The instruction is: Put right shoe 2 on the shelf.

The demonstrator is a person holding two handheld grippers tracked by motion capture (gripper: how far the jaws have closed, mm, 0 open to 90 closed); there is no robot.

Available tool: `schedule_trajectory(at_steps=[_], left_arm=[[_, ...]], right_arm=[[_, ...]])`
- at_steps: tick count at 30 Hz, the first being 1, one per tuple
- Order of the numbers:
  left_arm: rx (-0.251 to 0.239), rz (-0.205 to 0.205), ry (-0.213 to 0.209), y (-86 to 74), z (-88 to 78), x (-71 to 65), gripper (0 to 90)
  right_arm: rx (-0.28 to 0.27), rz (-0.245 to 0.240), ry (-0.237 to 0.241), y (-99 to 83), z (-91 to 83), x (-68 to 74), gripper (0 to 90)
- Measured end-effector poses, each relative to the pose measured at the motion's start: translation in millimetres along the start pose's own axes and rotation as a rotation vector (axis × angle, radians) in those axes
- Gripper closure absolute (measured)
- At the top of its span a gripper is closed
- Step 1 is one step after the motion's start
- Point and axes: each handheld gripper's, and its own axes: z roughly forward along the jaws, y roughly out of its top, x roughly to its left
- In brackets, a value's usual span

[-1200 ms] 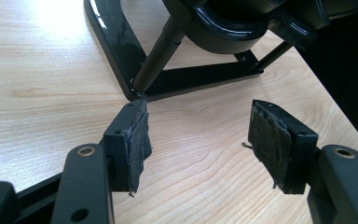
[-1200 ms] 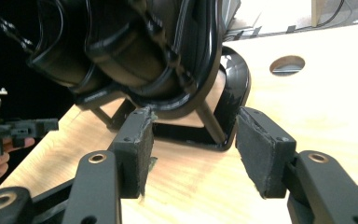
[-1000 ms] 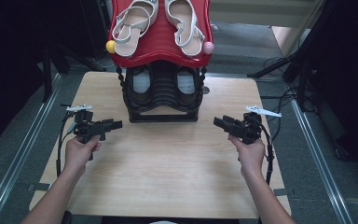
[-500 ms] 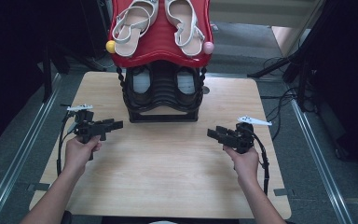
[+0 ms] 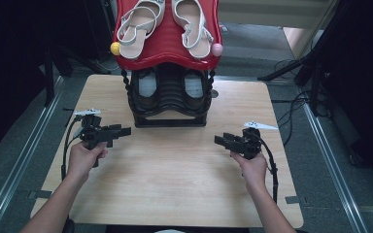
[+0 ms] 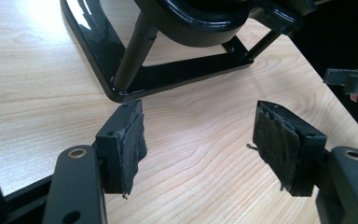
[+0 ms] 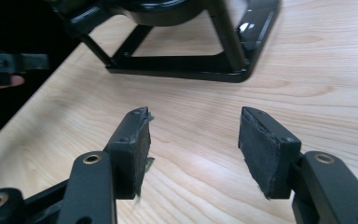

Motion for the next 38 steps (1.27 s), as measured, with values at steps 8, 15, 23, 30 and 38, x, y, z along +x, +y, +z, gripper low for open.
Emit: schedule_trajectory(at_steps=[8, 15, 23, 30, 38], left_arm=[[0.011, -0.005, -0.001, 0.0, 1.6, 0.0, 33.1], [0.012, -0.001, 0.002, -0.3, 2.5, -0.7, 32.2], [0.015, -0.002, -0.001, -0.3, 2.7, -0.4, 31.5], [0.021, -0.003, 0.003, -0.6, 3.5, -1.0, 30.9], [0.056, 0.037, 0.07, -2.7, 12.4, -5.6, 26.3]], right_arm=[[-0.019, 0.019, -0.015, 1.6, -4.0, -8.1, 44.2], [-0.022, 0.02, -0.022, 1.4, -5.6, -9.5, 43.7], [-0.022, 0.023, -0.022, 1.4, -5.7, -9.2, 43.5], [-0.02, 0.018, -0.026, 1.2, -5.0, -8.9, 42.2], [-0.01, -0.039, -0.102, 0.2, -1.4, -7.5, 32.4]])
